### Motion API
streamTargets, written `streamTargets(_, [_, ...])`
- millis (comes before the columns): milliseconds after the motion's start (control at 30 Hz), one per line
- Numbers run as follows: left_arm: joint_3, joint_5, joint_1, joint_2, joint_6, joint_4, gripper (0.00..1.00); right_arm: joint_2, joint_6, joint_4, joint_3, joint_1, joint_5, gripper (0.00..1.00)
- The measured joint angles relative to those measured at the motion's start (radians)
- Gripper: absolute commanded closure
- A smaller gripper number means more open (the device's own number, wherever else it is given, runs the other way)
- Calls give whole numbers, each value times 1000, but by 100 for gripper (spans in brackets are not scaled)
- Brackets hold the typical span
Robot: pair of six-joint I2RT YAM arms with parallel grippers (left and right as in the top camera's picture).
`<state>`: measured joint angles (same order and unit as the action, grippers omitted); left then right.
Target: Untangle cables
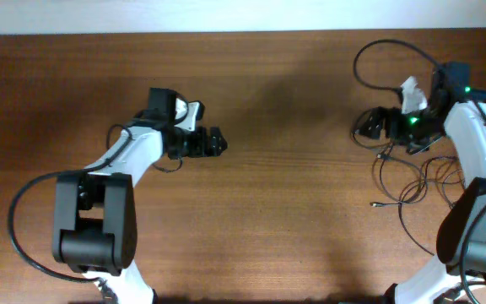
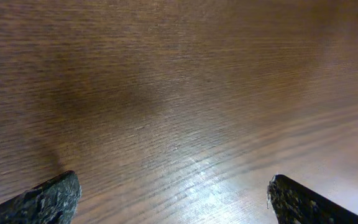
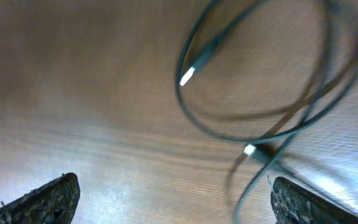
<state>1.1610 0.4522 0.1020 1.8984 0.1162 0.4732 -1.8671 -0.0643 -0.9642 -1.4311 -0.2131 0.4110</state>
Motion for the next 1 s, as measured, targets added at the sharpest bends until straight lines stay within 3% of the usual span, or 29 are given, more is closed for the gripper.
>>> streamTargets(200, [0,-321,164,0,9,-11,1,-2,-1,119,166,155,7,2])
streamTargets(300, [0,-383,178,0,9,-11,1,-2,5,264,266,262,-3,2])
streamTargets(500, [0,-409,177,0,9,-11,1,7,126,357,315,393,-238,2])
streamTargets(1000, [0,-409,177,0,9,-10,1,5,145,446,328,398,-283,2])
